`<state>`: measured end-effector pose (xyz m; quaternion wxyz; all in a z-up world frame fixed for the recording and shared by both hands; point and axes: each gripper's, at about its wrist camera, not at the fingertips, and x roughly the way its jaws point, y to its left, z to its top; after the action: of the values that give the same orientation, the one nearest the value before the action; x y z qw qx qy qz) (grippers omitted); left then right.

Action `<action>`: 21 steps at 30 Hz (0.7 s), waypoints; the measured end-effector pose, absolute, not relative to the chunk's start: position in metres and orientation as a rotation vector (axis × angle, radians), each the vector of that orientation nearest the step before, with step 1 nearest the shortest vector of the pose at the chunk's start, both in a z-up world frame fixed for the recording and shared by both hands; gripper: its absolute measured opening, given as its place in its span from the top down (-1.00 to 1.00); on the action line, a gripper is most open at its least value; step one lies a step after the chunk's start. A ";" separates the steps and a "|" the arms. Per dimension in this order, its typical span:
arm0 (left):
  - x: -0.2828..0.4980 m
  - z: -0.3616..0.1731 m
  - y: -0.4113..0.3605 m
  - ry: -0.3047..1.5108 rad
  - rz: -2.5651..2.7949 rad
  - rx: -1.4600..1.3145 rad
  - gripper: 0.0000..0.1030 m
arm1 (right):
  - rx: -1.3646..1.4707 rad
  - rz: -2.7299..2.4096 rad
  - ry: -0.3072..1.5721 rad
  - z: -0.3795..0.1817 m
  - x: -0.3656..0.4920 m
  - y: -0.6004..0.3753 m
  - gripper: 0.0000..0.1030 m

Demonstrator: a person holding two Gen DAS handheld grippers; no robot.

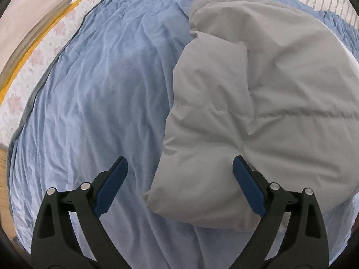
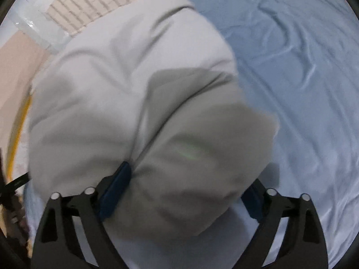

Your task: Fold large clothes

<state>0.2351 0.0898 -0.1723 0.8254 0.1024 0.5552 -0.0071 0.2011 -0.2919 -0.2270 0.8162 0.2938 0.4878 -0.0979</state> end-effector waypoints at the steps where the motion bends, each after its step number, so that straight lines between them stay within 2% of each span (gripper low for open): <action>1: 0.241 -0.181 0.097 1.179 -0.018 0.211 -0.86 | 0.583 -0.205 1.039 -0.228 0.205 -0.289 -0.74; 5: 0.235 -0.187 0.103 1.177 -0.024 0.184 -0.89 | 0.560 -0.150 1.047 -0.236 0.220 -0.289 -0.70; 8: 0.233 -0.199 0.123 1.174 -0.024 0.166 -0.89 | 0.466 -0.120 1.064 -0.237 0.237 -0.282 -0.49; 10: 0.227 -0.202 0.130 1.174 -0.024 0.157 -0.89 | 0.390 -0.112 1.075 -0.230 0.238 -0.269 0.02; 12: 0.224 -0.203 0.134 1.178 -0.029 0.141 -0.89 | 0.320 -0.101 1.094 -0.226 0.238 -0.266 0.21; 17: 0.225 -0.209 0.148 1.191 -0.037 0.088 -0.89 | 0.197 -0.098 1.142 -0.224 0.245 -0.258 0.25; 21: 0.236 -0.224 0.129 1.200 -0.088 0.048 -0.89 | 0.198 -0.123 1.141 -0.225 0.244 -0.257 0.23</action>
<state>0.2355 0.1286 -0.2240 0.8242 0.0227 0.5644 -0.0412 0.2443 -0.2568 -0.2251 0.8352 0.0935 0.5388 -0.0579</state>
